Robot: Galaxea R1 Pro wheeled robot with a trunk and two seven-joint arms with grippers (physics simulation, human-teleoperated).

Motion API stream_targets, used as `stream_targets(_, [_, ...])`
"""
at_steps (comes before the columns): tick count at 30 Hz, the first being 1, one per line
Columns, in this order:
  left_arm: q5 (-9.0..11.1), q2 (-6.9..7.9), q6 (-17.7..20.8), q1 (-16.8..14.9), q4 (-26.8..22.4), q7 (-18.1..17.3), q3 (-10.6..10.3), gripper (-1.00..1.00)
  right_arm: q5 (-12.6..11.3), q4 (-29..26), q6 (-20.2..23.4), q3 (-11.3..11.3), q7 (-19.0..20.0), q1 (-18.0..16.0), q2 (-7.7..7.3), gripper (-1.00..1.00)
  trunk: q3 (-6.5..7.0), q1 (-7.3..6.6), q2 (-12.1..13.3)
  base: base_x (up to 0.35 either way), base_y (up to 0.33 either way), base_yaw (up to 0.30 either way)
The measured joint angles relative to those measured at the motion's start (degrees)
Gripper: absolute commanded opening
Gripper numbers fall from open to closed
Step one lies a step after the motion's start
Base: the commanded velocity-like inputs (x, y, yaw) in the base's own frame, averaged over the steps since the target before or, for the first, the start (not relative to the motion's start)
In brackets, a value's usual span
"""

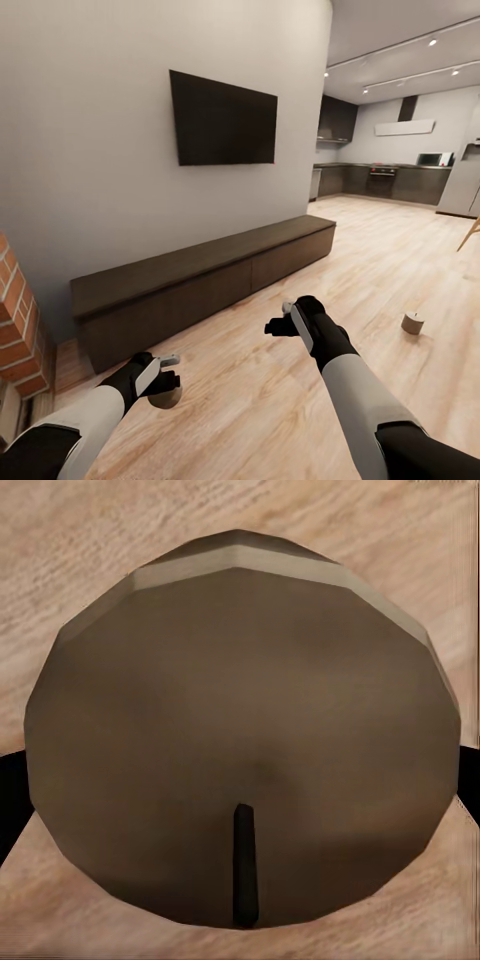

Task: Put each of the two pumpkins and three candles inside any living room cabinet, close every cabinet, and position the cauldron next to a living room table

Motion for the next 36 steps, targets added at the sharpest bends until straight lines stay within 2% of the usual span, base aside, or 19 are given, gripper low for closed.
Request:
stream_targets(12, [0.1, 0.00, 0.0, 0.0, 0.0, 0.0, 0.0, -1.00, 0.0, 0.0, 0.0, 0.0, 0.0, 0.0, 0.00, 1.00, 0.22, 0.00, 0.0, 0.091, -0.325, 0.101])
stream_targets(28, [0.0, 0.00, 0.0, 0.0, 0.0, 0.0, 0.0, -1.00, 0.0, 0.0, 0.0, -0.1, 0.0, 0.0, 0.00, 1.00, 0.59, 0.00, 0.0, 0.096, -0.315, 0.259])
stream_targets(36, [0.0, -0.01, 0.0, 0.0, 0.0, 0.0, 0.1, -1.00, 0.0, 0.0, 0.0, -0.1, 0.0, 0.0, -0.01, 1.00, 0.90, -0.01, 0.0, 0.115, -0.142, 0.268])
